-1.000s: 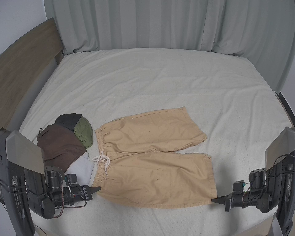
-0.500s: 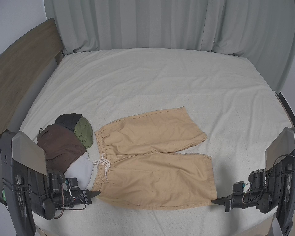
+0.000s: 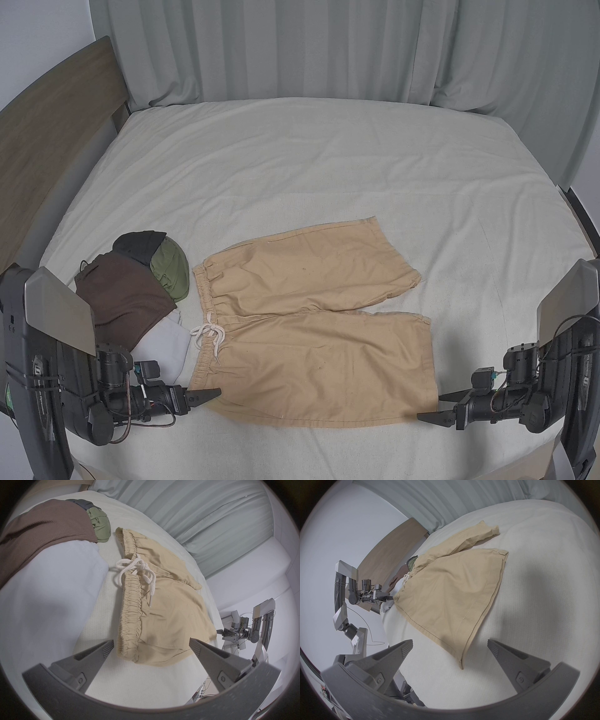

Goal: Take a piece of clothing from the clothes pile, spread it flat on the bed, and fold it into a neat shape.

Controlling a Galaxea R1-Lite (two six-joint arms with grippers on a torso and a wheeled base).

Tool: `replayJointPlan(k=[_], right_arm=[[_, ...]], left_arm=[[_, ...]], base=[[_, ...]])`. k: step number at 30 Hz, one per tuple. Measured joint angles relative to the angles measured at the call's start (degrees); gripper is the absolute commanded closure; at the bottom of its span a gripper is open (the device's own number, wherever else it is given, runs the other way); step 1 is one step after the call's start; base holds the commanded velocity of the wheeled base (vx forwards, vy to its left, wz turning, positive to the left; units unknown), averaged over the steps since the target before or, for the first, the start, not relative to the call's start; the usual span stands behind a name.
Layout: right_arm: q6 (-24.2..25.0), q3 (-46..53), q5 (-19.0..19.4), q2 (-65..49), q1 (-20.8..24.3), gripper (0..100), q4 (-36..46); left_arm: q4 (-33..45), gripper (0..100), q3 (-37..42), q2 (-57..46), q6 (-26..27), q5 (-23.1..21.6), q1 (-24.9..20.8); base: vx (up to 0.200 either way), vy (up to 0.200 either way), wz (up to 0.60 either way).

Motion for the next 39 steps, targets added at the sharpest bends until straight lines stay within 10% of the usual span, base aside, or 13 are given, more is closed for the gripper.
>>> replayJointPlan(k=[12,13,39], right_arm=[[0.00,-0.15,0.00,0.40,-0.05,0,0.00],[0.00,-0.17,0.00,0.40,-0.07,0,0.00],[0.10,-0.56,0.09,0.99,0.15,0,-0.04]], left_arm=[[0.00,0,-0.93,1.60,0.07,-0.35,-0.09],[0.00,100,-1.27,1.76,0.05,-0.35,-0.05],[-0.05,100,-3.78,3.89,3.61,-2.85,0.83]], base=[[0.000,0.000,0.00],[0.000,0.000,0.00],[0.000,0.000,0.00]])
